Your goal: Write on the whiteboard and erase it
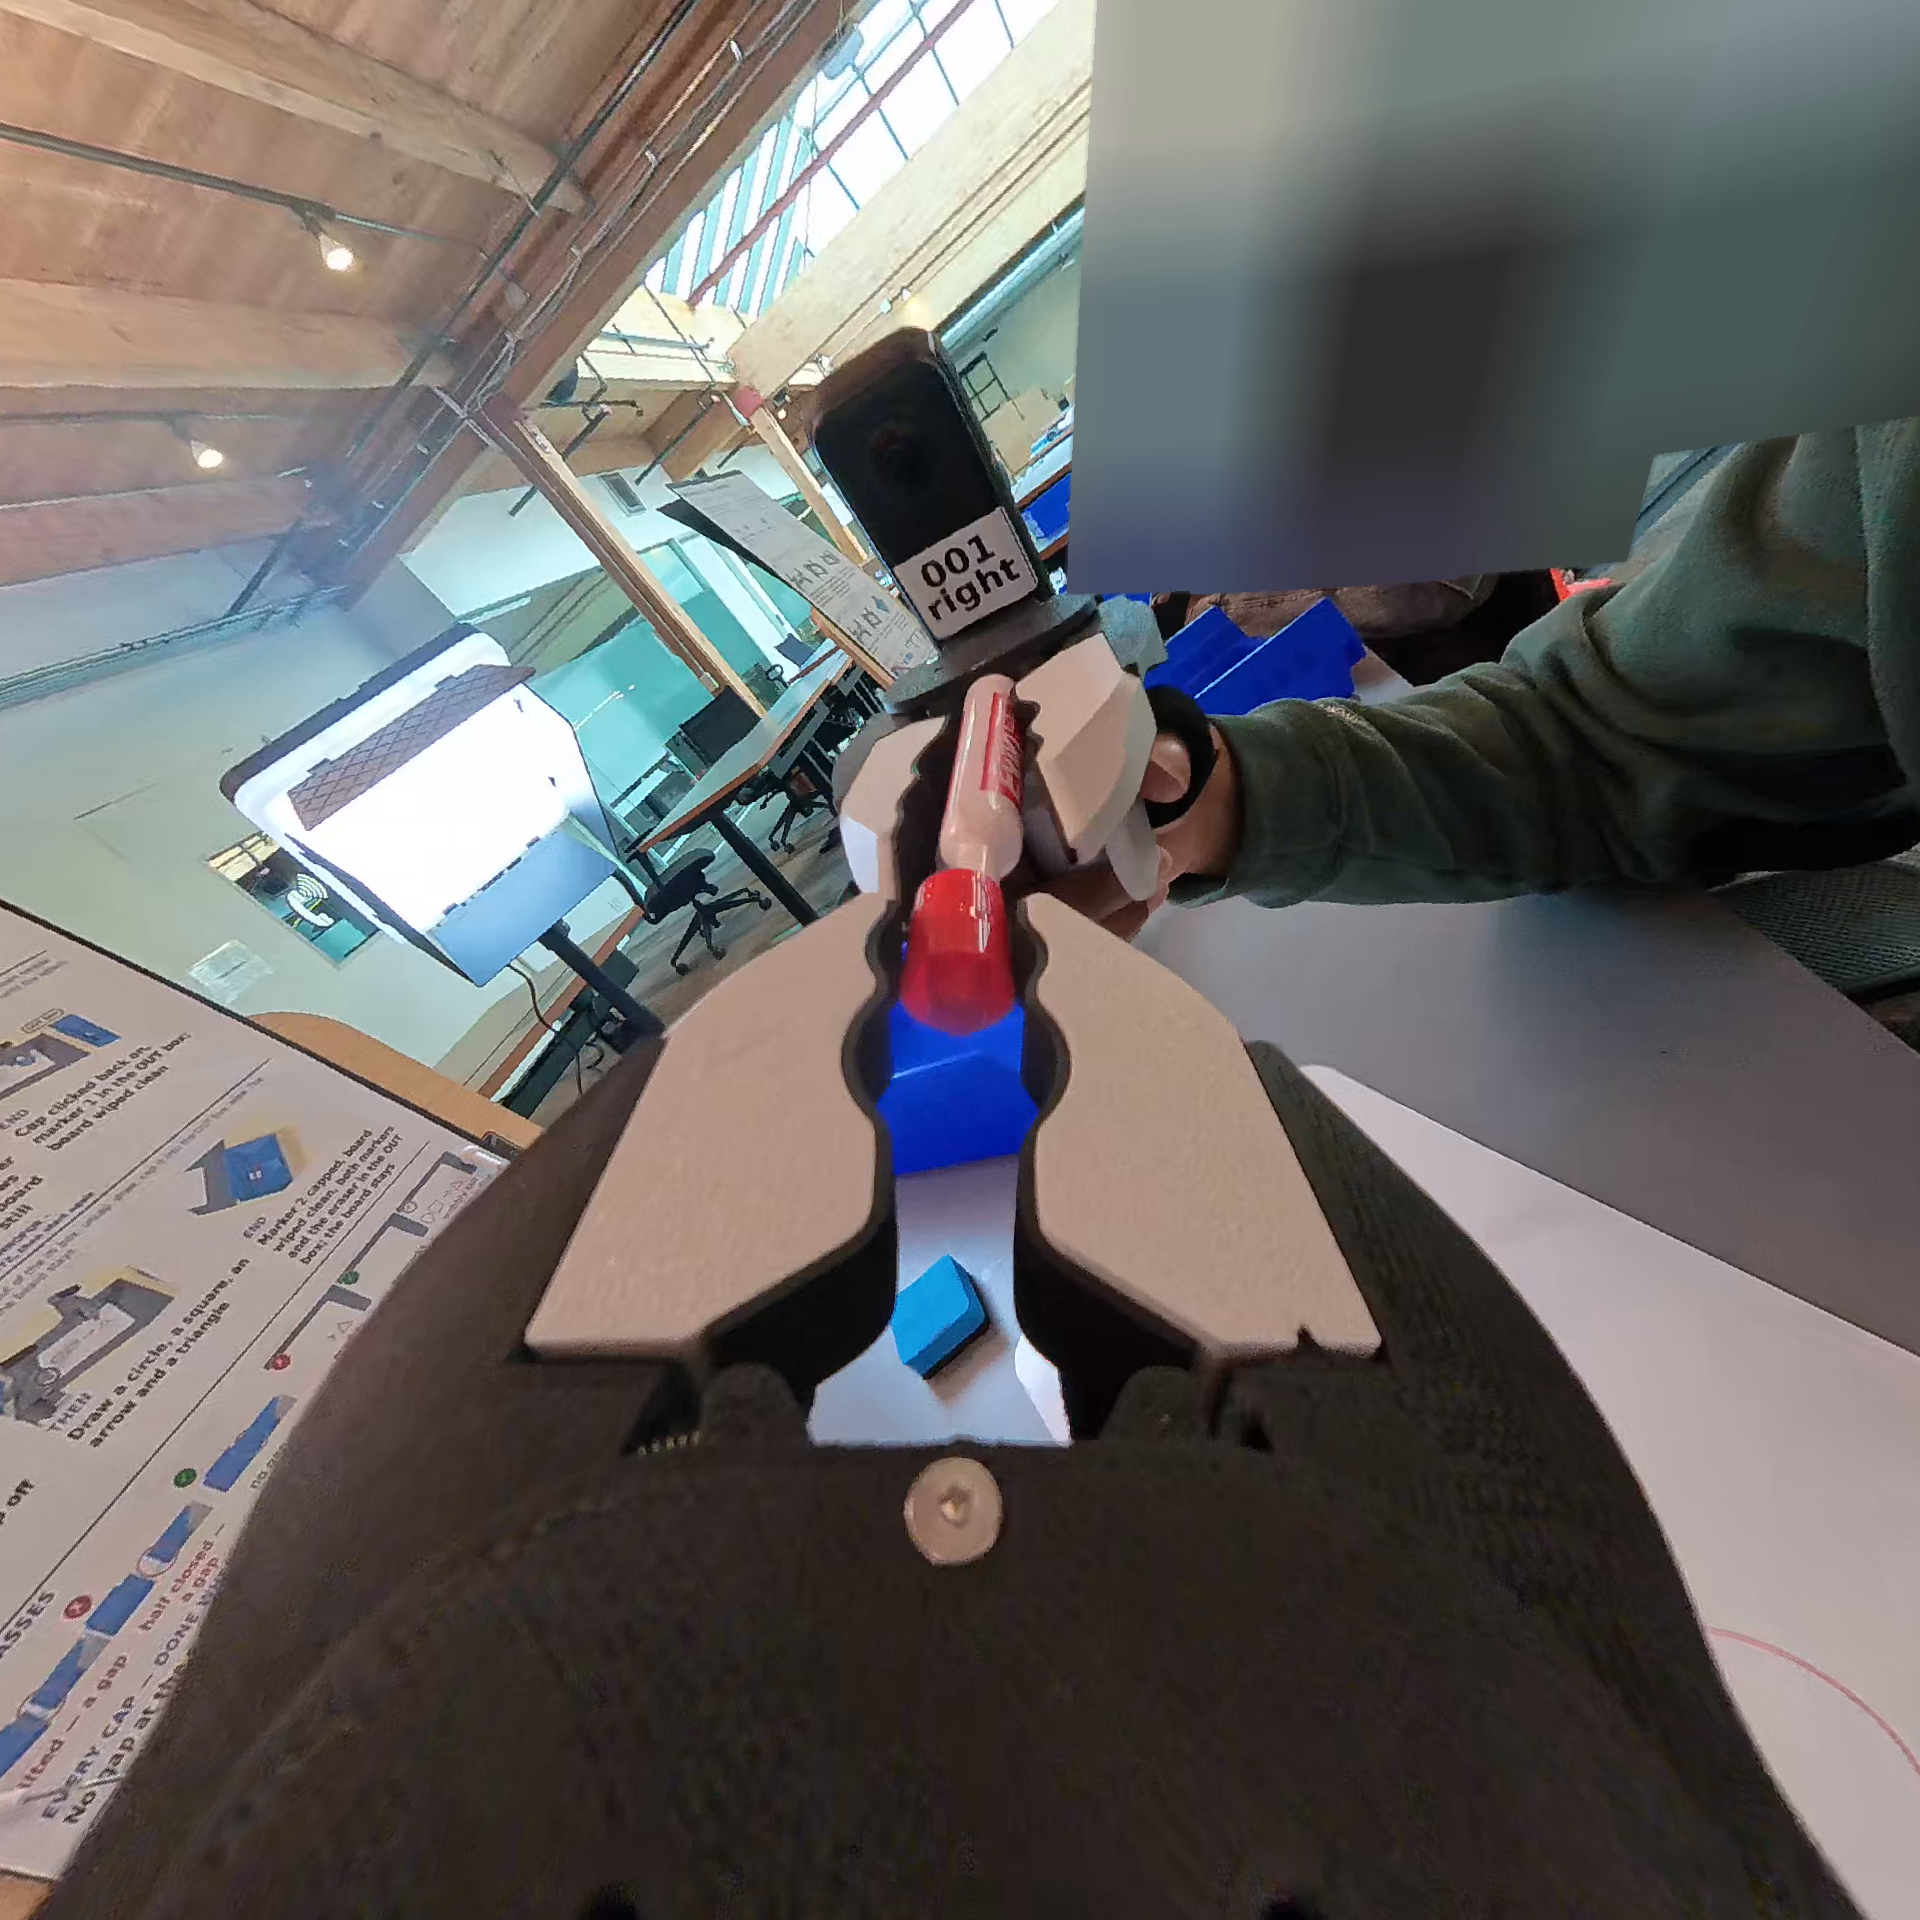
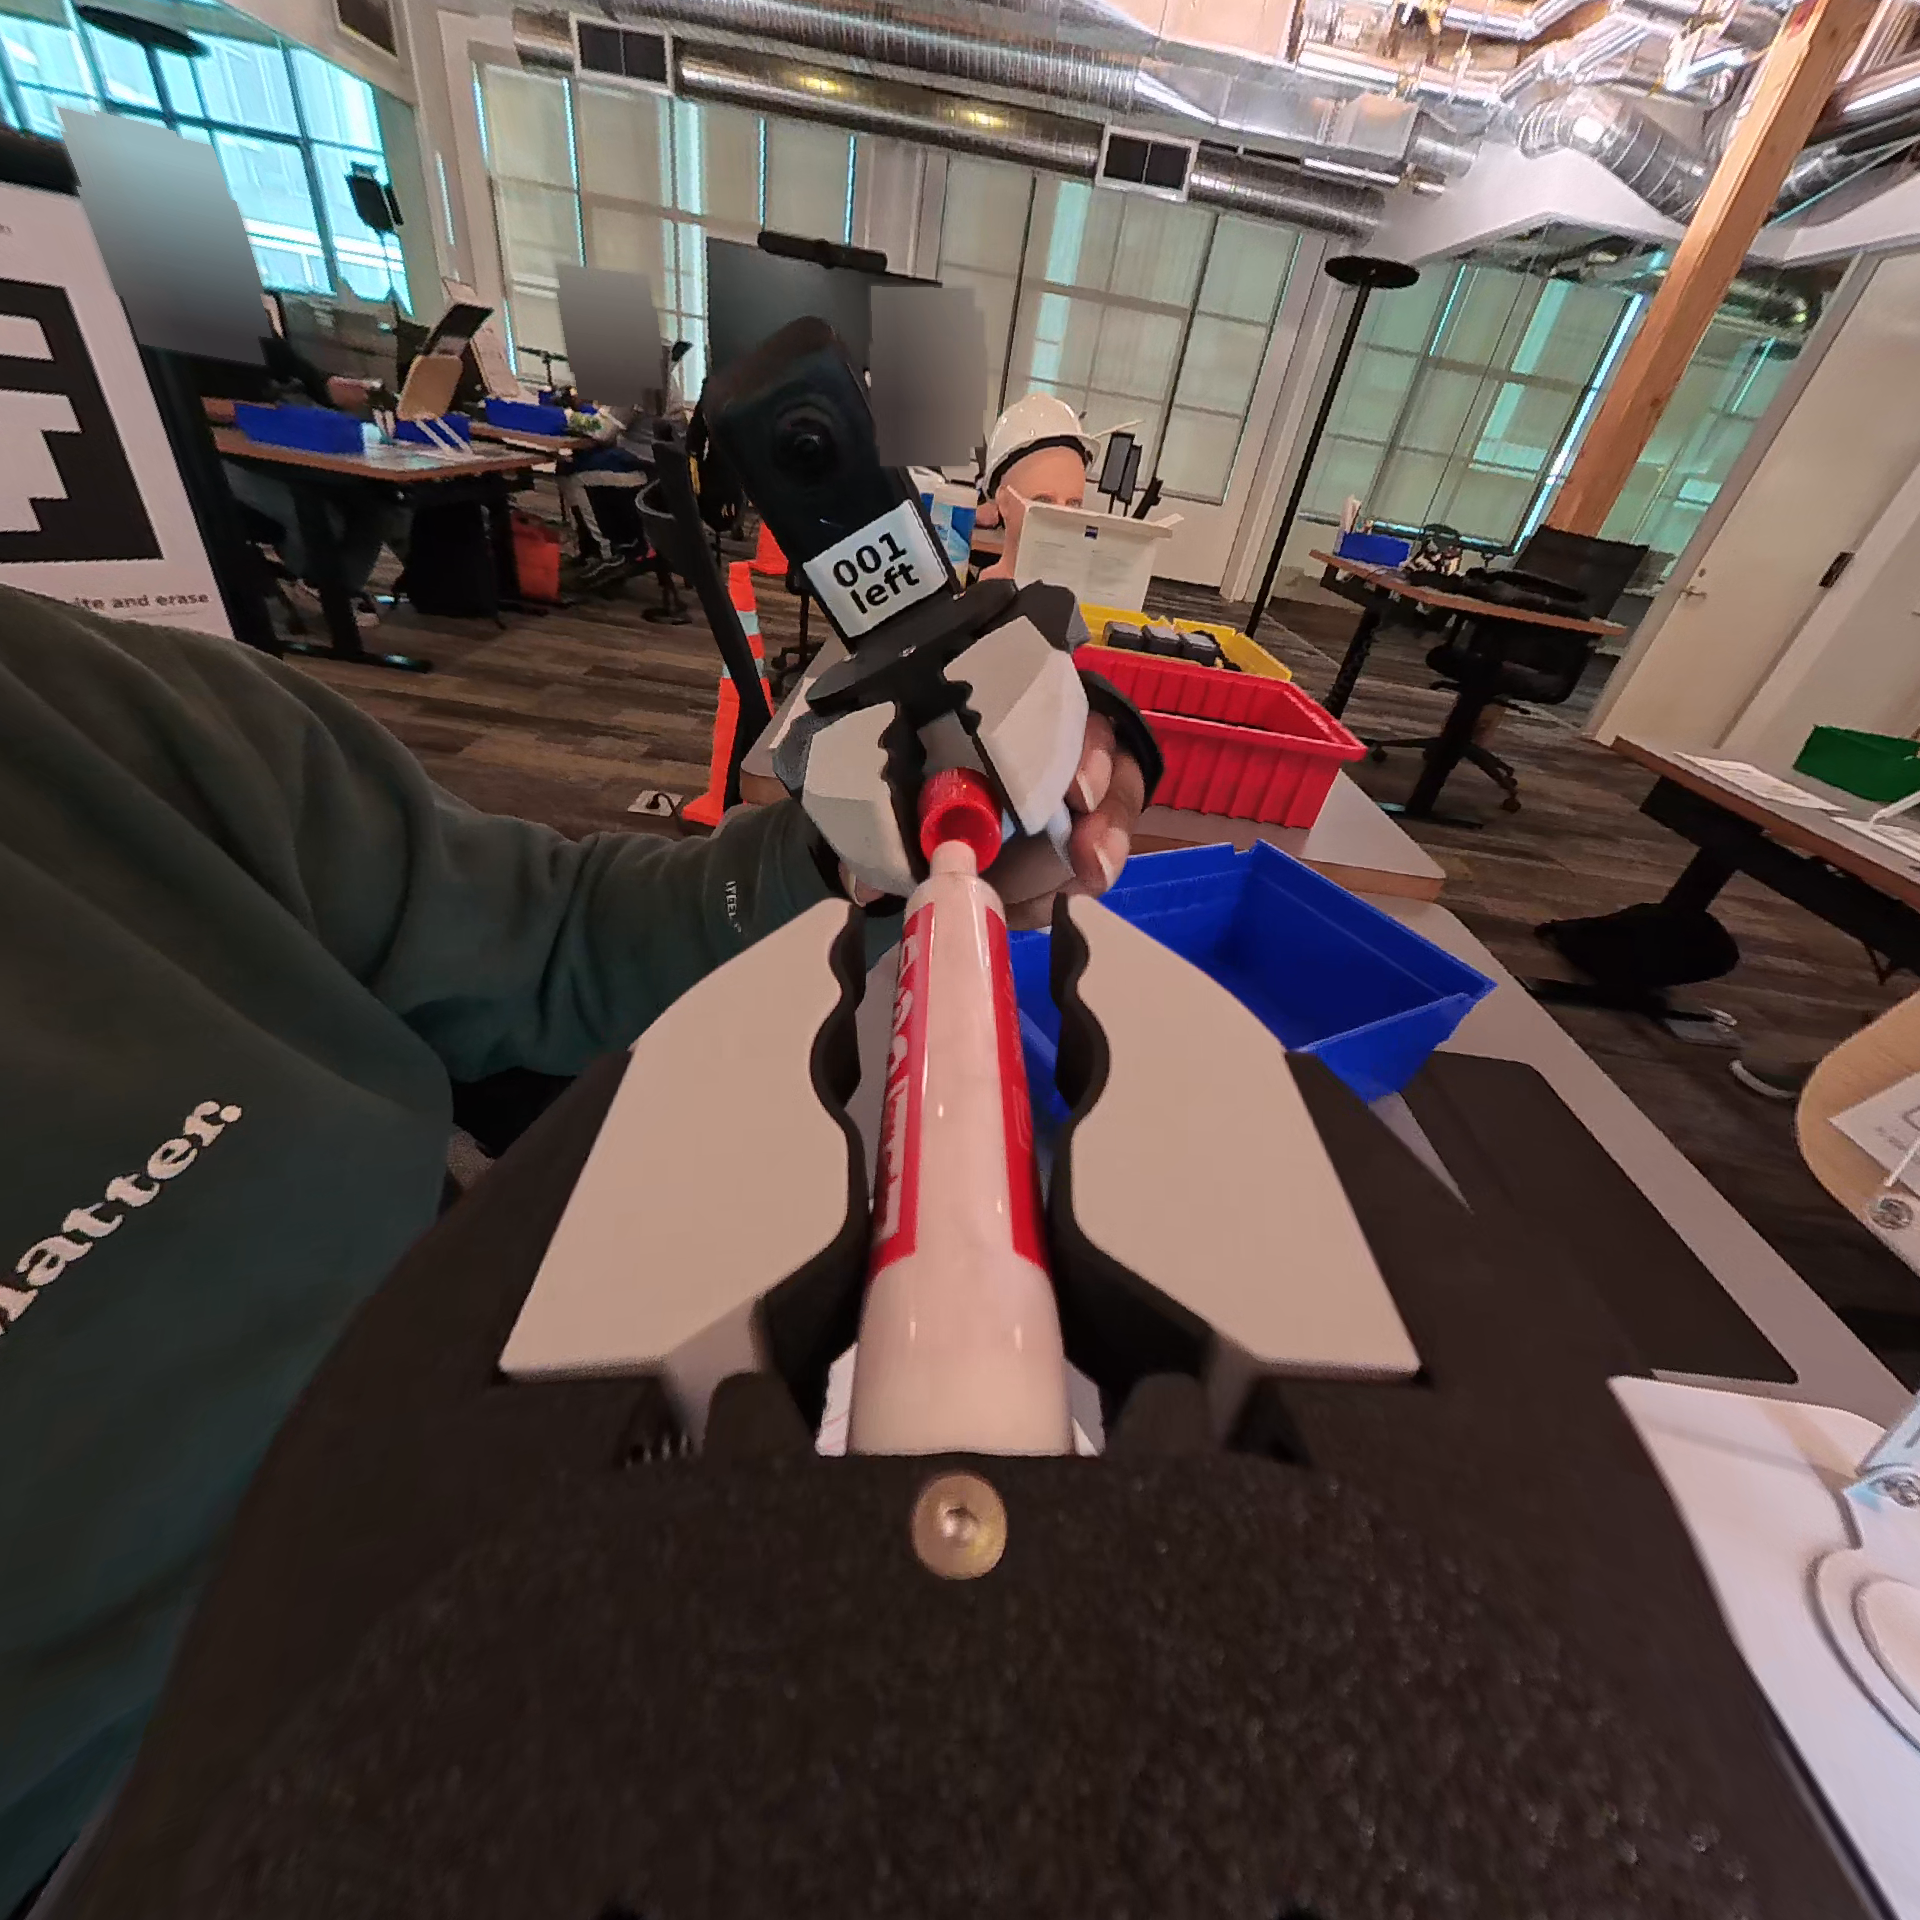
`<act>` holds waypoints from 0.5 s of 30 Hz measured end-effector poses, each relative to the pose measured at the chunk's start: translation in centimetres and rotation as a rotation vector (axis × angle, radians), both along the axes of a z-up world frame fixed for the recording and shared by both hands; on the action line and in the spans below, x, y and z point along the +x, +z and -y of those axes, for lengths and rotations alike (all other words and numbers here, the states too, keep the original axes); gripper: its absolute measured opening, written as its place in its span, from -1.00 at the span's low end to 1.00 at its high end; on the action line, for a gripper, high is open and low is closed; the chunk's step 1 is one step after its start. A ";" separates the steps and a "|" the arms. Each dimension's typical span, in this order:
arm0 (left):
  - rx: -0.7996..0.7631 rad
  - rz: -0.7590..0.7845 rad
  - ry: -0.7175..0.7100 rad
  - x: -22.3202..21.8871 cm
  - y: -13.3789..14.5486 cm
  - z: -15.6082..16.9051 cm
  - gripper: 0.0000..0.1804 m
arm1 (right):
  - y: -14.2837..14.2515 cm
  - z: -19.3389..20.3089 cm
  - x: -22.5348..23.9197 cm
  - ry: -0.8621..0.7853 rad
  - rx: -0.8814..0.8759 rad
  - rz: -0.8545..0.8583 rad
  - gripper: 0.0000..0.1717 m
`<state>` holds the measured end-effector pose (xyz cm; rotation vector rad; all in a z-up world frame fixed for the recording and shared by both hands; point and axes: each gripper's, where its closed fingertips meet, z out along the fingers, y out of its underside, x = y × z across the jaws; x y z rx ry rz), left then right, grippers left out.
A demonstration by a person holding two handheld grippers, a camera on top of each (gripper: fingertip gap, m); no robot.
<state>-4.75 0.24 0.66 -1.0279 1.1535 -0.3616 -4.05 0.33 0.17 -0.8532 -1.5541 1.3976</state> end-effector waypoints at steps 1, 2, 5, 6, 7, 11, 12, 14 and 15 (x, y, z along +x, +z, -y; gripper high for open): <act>0.005 -0.014 0.008 0.1 -0.2 -0.1 -0.78 | -0.1 0.0 -0.2 -0.007 -0.001 0.009 -0.59; 0.009 -0.030 0.012 0.3 -0.4 -0.1 -0.78 | -0.4 0.1 -0.4 -0.011 -0.004 0.023 -0.59; 0.026 -0.067 0.019 0.9 -0.8 0.0 -0.78 | -0.9 0.6 -0.7 0.023 -0.066 0.071 -0.60; 0.034 -0.083 0.050 0.8 -0.9 -0.2 -0.79 | -1.0 0.5 -0.8 0.029 -0.111 0.088 -0.59; 0.049 -0.108 0.083 0.7 -1.0 -0.4 -0.79 | -1.1 0.5 -0.9 0.042 -0.150 0.103 -0.59; 0.073 -0.204 0.122 0.5 -1.8 -0.2 -0.79 | -1.8 0.9 -1.0 0.150 -0.274 0.151 -0.60; 0.082 -0.201 0.123 0.4 -1.8 -0.2 -0.79 | -1.7 0.9 -1.1 0.175 -0.315 0.150 -0.61; 0.097 -0.210 0.130 0.2 -1.9 -0.3 -0.79 | -1.9 0.9 -1.3 0.205 -0.370 0.154 -0.60; 0.102 -0.229 0.143 0.1 -2.1 -0.5 -0.79 | -2.1 0.8 -1.4 0.207 -0.379 0.159 -0.60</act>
